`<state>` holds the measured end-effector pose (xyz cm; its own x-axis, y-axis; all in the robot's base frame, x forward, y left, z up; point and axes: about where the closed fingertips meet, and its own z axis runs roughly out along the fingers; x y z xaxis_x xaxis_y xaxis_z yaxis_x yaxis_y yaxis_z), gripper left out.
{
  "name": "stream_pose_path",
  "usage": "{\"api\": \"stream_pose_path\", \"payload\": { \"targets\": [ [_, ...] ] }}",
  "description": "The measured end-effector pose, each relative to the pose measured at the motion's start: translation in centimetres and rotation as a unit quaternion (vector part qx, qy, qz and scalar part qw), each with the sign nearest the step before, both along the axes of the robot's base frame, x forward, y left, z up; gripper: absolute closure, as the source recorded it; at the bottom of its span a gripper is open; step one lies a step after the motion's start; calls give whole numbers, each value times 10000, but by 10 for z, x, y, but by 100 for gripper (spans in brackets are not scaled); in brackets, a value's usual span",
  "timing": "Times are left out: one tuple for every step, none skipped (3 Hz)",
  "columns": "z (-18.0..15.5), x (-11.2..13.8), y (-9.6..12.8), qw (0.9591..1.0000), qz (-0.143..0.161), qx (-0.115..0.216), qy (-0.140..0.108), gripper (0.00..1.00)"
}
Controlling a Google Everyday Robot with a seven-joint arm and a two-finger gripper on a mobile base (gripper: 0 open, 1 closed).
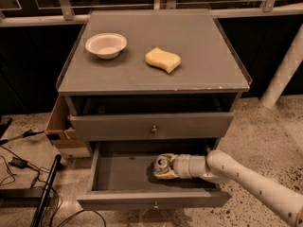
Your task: Place 7up can into middle drawer
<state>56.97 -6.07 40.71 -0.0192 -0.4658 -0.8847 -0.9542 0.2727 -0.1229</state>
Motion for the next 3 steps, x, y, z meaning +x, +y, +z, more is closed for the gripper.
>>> {"api": "stream_pose_path", "payload": {
  "targets": [
    [-5,2,4,10000,55,-49,12,100],
    [-5,2,4,10000,55,-49,12,81],
    [-5,2,4,10000,55,-48,12,50]
  ]
}}
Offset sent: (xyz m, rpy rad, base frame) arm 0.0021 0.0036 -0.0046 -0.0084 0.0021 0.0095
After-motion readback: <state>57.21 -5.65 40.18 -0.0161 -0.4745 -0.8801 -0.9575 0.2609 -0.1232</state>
